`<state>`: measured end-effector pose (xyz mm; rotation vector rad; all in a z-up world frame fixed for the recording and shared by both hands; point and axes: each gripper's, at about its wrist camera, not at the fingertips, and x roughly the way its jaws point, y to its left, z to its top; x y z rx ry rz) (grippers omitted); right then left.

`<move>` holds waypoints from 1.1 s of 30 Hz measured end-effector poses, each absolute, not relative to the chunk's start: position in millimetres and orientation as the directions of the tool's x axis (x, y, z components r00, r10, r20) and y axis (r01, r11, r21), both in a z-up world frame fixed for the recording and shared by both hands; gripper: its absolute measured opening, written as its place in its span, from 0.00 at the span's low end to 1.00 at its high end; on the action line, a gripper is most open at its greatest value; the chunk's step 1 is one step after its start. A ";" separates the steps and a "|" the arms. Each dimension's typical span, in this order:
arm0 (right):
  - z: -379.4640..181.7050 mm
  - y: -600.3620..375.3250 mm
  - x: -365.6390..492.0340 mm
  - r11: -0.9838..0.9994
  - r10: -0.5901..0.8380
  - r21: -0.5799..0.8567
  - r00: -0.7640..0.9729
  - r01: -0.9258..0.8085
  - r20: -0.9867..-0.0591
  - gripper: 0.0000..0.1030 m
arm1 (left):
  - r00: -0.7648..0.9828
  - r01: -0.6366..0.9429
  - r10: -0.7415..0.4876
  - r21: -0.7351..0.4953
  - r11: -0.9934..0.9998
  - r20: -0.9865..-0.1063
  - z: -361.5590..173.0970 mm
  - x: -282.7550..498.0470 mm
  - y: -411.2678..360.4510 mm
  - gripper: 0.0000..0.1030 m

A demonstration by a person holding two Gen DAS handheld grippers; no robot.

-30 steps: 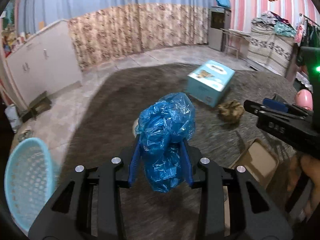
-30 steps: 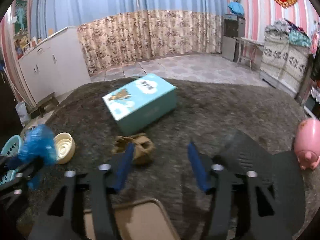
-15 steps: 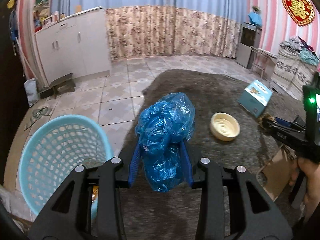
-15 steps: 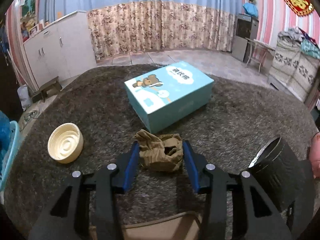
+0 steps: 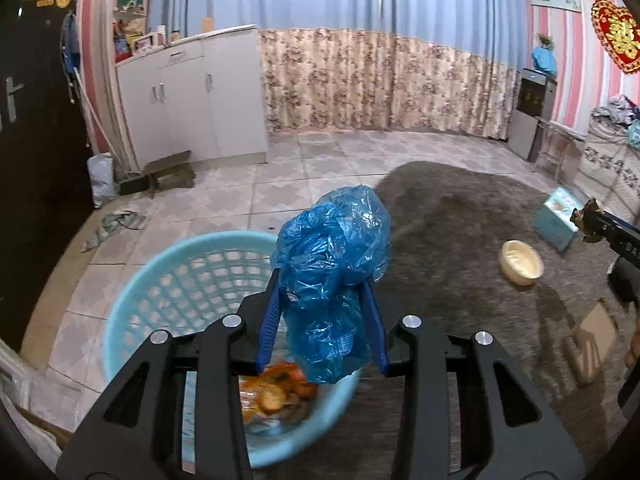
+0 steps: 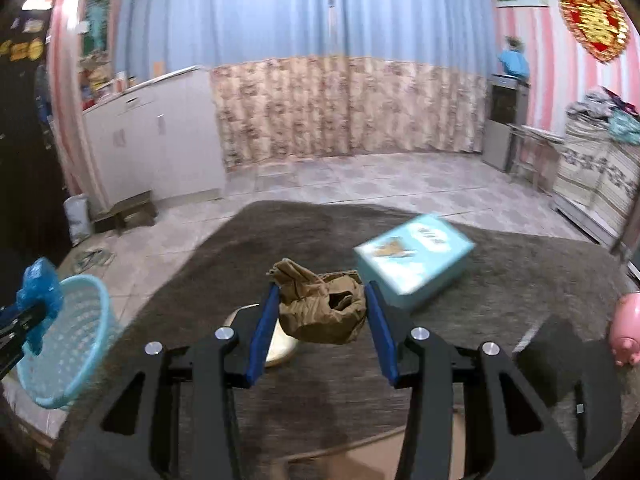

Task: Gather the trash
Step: 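Carry both bags over the basket and open both tools to drop them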

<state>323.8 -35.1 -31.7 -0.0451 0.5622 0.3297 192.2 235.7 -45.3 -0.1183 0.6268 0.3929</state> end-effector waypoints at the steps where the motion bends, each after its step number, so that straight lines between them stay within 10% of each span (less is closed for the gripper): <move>1: -32.8 -23.1 321.6 0.938 0.315 0.049 0.784 -0.343 -0.535 0.43 | 0.729 -0.405 0.332 0.013 0.914 -0.599 -48.0 191.6 243.0 0.36; 33: -35.1 96.2 279.5 0.867 0.434 0.007 0.747 -0.498 -0.504 0.43 | 0.686 -0.517 0.418 0.005 0.856 -0.596 -83.8 168.4 318.6 0.36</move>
